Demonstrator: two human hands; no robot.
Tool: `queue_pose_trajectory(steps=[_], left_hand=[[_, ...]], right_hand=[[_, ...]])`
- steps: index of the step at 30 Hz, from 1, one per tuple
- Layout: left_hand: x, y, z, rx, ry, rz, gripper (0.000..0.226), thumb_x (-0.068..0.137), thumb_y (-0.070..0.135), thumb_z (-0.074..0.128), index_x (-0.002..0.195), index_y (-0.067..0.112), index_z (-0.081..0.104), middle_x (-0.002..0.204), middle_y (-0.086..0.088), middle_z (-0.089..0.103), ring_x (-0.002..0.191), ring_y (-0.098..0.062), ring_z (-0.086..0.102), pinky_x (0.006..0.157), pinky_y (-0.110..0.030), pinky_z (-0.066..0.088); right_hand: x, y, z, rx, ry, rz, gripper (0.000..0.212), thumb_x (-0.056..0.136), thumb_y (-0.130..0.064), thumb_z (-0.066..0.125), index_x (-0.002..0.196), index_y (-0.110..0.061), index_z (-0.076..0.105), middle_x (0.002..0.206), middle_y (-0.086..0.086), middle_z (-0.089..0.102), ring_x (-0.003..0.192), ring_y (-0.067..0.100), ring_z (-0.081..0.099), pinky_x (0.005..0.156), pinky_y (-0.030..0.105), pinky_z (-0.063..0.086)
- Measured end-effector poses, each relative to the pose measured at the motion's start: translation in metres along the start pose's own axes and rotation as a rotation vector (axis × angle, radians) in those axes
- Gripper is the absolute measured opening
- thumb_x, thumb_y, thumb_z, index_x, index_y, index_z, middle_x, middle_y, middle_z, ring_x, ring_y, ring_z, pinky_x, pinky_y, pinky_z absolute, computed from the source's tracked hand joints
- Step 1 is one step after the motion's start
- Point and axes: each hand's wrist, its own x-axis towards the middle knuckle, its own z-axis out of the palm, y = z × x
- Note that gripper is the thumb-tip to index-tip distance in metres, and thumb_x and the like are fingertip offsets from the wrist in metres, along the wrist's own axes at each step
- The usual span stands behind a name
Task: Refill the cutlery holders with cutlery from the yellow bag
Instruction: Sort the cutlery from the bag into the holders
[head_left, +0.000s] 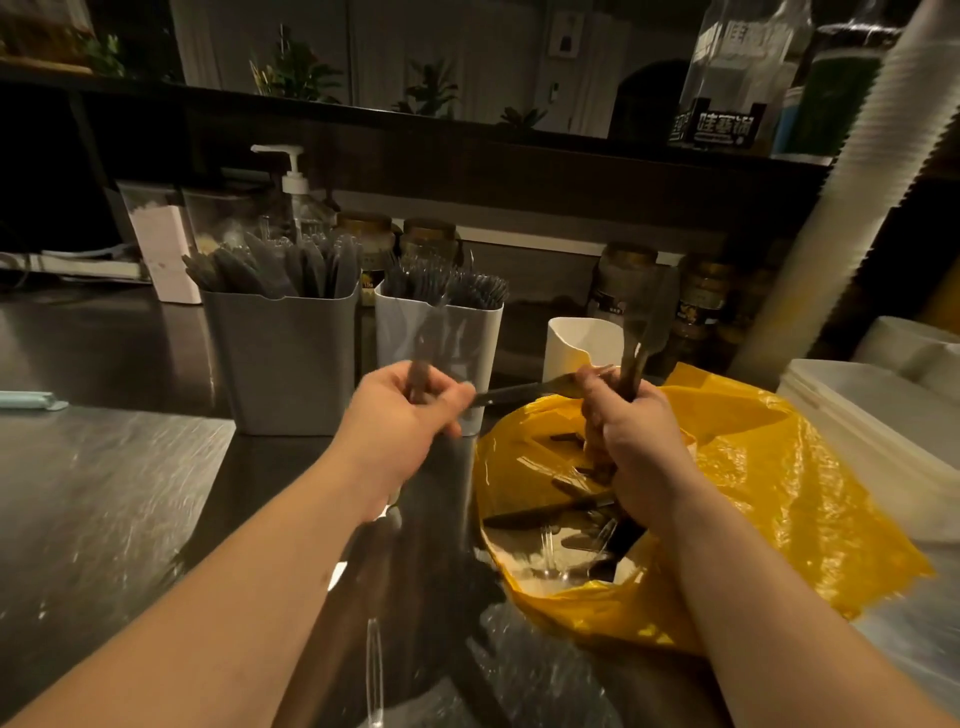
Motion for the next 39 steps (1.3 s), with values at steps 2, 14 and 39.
queue_pose_trajectory(steps=[2,14,39], left_hand=[[-0.008,0.002,0.005,0.127,-0.152,0.05,0.005,0.094,0.022,0.069,0.098,0.022,0.072,0.073,-0.002,0.073,0.072,-0.005,0.07,0.089,-0.036,0.05],[-0.014,0.003,0.021,-0.133,-0.067,-0.081,0.015,0.102,0.023,0.055,0.097,0.014,0.067,0.083,-0.008,0.072,0.057,-0.01,0.048,0.075,-0.043,0.052],[-0.021,0.009,0.02,-0.426,-0.185,-0.207,0.009,0.1,0.02,0.059,0.099,0.011,0.061,0.078,-0.008,0.07,0.045,-0.006,0.054,0.041,-0.016,0.037]], right_hand=[[-0.002,-0.008,0.001,0.113,0.012,0.039,0.042,0.099,-0.055,0.045,0.115,-0.019,0.06,0.079,0.001,0.054,0.067,0.012,0.048,0.06,0.024,0.041],[-0.016,-0.013,0.014,0.348,0.029,-0.123,0.026,0.104,-0.017,0.049,0.129,-0.022,0.054,0.088,0.008,0.061,0.053,0.01,0.051,0.052,0.026,0.048],[-0.023,-0.005,0.032,0.214,0.001,-0.127,0.013,0.088,-0.016,0.074,0.097,-0.016,0.065,0.08,0.007,0.059,0.073,0.02,0.055,0.079,0.048,0.059]])
